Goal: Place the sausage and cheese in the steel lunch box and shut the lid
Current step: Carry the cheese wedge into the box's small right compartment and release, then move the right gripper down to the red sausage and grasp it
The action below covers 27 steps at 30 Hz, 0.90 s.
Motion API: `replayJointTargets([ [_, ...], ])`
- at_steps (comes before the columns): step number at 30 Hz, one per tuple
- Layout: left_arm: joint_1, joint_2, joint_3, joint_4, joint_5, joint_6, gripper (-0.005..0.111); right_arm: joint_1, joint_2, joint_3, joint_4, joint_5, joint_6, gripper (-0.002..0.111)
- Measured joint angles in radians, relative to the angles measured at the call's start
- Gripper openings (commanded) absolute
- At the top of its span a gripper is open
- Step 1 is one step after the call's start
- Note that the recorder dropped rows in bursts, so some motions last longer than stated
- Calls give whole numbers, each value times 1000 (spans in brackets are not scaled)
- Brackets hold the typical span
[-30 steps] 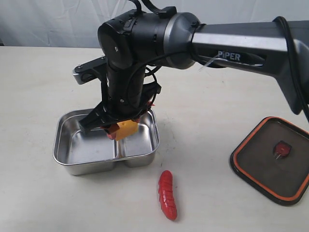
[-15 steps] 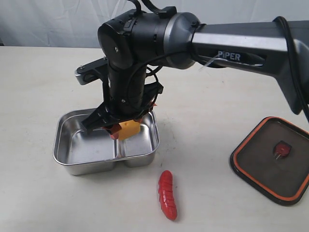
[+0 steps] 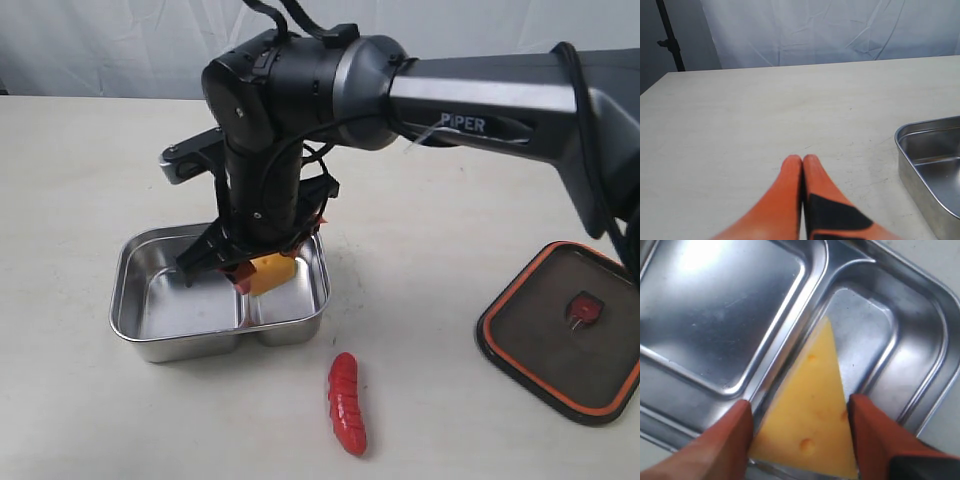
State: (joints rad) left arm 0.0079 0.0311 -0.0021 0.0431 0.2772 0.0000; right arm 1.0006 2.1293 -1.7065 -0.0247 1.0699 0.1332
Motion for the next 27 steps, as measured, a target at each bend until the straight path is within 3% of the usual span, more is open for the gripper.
replayJointTargets([
  [12, 0, 0, 0, 0, 0, 0, 0, 0, 48, 0, -64, 2, 47, 1],
  [15, 0, 0, 0, 0, 0, 0, 0, 0, 49, 0, -88, 9, 58, 17],
  [21, 0, 0, 0, 0, 0, 0, 0, 0, 49, 0, -94, 25, 91, 64],
  [27, 0, 0, 0, 0, 0, 0, 0, 0, 44, 0, -39, 42, 102, 65],
])
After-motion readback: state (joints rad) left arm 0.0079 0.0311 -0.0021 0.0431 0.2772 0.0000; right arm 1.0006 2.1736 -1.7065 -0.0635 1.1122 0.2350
